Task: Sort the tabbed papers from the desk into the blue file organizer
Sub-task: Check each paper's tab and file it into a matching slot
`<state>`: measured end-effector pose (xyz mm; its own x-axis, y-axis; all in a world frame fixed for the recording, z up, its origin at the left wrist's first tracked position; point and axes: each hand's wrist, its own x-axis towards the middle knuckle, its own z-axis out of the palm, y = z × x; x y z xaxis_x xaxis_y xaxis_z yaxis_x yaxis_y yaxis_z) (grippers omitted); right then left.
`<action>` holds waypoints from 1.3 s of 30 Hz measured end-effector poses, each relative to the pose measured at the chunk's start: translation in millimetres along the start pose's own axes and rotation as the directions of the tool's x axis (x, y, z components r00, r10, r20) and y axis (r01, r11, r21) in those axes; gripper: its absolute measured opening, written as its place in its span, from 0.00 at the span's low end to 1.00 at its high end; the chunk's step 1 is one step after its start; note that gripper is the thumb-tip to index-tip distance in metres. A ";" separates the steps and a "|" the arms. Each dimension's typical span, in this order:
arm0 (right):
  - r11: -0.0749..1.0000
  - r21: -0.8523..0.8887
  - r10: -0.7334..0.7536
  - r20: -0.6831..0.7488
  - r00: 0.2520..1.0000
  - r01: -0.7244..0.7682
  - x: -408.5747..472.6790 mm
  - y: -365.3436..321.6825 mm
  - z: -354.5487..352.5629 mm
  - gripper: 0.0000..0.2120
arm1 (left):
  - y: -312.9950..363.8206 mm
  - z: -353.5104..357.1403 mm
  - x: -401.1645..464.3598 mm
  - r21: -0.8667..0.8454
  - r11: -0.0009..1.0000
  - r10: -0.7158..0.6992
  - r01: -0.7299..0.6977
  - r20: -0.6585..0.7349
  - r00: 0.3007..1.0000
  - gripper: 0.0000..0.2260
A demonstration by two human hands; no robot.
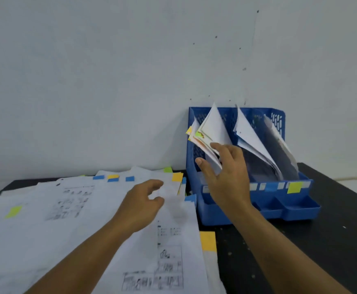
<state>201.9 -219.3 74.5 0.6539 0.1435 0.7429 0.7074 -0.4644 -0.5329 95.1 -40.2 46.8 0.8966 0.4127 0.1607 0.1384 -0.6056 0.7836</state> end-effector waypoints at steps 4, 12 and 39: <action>0.998 0.066 0.012 0.167 0.986 -0.023 -43.4 -14.1 17.1 0.18 | -39.0 -16.0 -36.0 0.215 0.976 -0.016 0.016 -0.001 1.000 0.18; 0.980 -0.187 0.170 0.600 0.781 -0.070 -105.5 -20.6 42.3 0.19 | -84.2 -13.5 -75.6 0.557 0.829 -0.075 0.049 0.024 0.997 0.35; 0.466 0.128 0.582 0.701 0.413 -0.875 -86.7 -34.5 39.6 0.35 | -63.5 2.3 -100.7 0.356 0.934 -0.017 -0.033 0.137 0.990 0.50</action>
<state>131.4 -181.1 12.4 0.8696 0.4015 -0.2874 -0.2081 -0.2299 -0.9507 -3.1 -44.9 -20.5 0.9432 0.3262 0.0635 0.2494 -0.8213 0.5131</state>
